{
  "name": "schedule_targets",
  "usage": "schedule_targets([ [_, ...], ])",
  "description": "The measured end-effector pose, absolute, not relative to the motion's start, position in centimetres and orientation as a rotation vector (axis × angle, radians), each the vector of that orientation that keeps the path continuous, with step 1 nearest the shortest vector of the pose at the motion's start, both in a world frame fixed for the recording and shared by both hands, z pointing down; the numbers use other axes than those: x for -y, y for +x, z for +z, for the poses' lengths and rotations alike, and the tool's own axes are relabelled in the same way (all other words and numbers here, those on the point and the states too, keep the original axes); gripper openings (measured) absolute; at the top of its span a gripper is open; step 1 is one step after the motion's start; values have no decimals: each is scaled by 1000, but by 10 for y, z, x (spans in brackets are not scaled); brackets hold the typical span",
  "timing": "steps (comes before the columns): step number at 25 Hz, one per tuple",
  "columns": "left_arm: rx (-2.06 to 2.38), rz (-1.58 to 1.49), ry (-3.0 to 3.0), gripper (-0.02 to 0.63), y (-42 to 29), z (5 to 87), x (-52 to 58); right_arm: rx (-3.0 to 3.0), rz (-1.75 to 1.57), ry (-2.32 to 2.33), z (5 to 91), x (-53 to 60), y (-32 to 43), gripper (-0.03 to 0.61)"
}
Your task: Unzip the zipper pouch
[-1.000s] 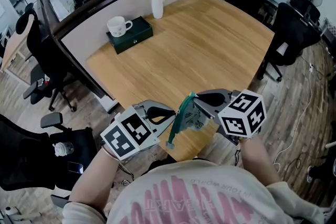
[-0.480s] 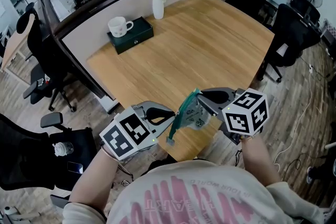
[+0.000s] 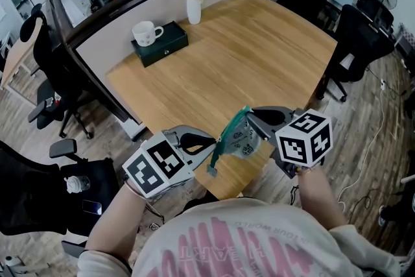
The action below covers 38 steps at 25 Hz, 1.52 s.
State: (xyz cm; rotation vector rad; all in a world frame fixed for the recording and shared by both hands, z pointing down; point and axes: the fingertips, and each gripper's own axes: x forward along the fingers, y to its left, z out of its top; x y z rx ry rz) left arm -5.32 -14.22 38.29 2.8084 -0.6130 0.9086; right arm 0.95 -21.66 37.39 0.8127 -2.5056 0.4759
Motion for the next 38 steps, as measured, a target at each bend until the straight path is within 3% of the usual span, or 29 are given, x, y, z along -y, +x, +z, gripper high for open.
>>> schedule_targets([
  [26, 618, 871, 2775, 5, -52, 385, 144, 2504, 521, 1120, 354, 246, 71, 5],
  [38, 885, 564, 2628, 9, -74, 401, 180, 2535, 501, 1215, 346, 245, 66, 5],
])
